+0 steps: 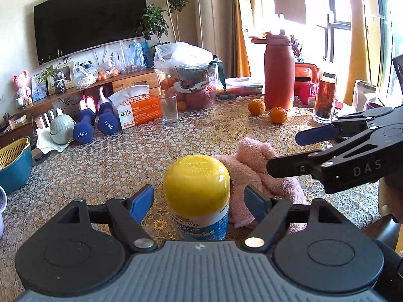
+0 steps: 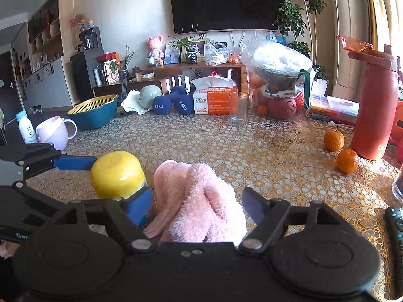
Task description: Clean container
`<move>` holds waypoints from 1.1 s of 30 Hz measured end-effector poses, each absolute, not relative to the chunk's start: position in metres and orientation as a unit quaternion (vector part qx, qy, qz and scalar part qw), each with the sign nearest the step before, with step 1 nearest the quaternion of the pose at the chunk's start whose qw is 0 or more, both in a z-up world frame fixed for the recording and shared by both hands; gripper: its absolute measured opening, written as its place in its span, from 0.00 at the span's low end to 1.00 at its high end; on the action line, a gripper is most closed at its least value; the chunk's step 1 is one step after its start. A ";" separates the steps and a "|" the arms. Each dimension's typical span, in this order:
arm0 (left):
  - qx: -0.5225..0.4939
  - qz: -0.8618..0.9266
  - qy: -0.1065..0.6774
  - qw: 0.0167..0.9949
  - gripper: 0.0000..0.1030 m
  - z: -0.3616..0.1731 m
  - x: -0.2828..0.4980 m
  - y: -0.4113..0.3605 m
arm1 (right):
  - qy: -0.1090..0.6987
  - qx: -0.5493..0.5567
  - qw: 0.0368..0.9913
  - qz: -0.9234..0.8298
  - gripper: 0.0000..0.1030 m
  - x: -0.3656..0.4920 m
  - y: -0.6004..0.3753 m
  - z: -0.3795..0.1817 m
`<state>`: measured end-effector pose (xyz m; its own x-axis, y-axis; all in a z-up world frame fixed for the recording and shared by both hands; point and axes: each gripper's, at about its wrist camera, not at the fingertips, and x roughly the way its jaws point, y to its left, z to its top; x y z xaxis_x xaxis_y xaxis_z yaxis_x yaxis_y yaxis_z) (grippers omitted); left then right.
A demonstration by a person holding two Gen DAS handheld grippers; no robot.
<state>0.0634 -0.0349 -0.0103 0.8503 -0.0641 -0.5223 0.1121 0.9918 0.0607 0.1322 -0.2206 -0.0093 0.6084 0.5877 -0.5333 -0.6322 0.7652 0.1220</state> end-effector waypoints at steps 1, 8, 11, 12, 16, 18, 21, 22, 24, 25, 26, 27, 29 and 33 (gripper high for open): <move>0.038 -0.045 0.268 0.962 0.82 -0.009 0.060 -0.034 | 0.282 -0.034 0.896 0.342 0.80 0.128 -0.223 -0.008; 0.003 -0.039 0.263 0.964 0.88 -0.002 0.038 -0.034 | 0.253 0.004 0.898 0.361 0.99 0.098 -0.243 0.006; -0.010 -0.037 0.262 0.964 0.89 0.001 0.029 -0.034 | 0.247 0.011 0.898 0.363 1.00 0.088 -0.247 0.008; -0.012 -0.035 0.262 0.964 0.93 0.001 0.026 -0.035 | 0.246 0.012 0.899 0.361 1.00 0.085 -0.248 0.008; -0.015 -0.022 0.257 0.966 1.00 0.004 0.016 -0.037 | 0.239 0.028 0.902 0.357 1.00 0.074 -0.253 0.008; -0.017 -0.018 0.259 0.966 1.00 0.005 0.013 -0.038 | 0.236 0.038 0.905 0.352 1.00 0.070 -0.256 0.009; -0.024 -0.015 0.258 0.966 1.00 0.008 0.007 -0.037 | 0.230 0.042 0.909 0.344 1.00 0.064 -0.258 0.010; -0.026 -0.014 0.258 0.966 1.00 0.008 0.005 -0.038 | 0.229 0.041 0.911 0.340 1.00 0.063 -0.258 0.010; -0.028 -0.012 0.261 0.965 1.00 0.008 0.002 -0.040 | 0.225 0.036 0.916 0.331 1.00 0.058 -0.257 0.010; -0.028 -0.012 0.262 0.965 1.00 0.009 0.001 -0.041 | 0.222 0.033 0.918 0.327 1.00 0.055 -0.257 0.009; -0.028 -0.011 0.262 0.965 1.00 0.009 -0.001 -0.042 | 0.221 0.032 0.919 0.324 1.00 0.054 -0.257 0.008; -0.028 -0.010 0.262 0.965 1.00 0.008 -0.002 -0.043 | 0.222 0.032 0.920 0.322 1.00 0.052 -0.257 0.007; -0.029 -0.009 0.262 0.965 1.00 0.008 -0.004 -0.043 | 0.227 0.036 0.919 0.320 1.00 0.050 -0.257 0.005; -0.026 -0.009 0.263 0.964 1.00 0.007 -0.007 -0.044 | 0.230 0.040 0.919 0.317 1.00 0.047 -0.256 0.002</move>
<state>-0.0071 -0.0441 0.0071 0.8612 -0.0314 -0.5072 0.0038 0.9985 -0.0554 0.0470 -0.2556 0.0023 0.6936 0.6009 -0.3972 -0.5642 0.7960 0.2192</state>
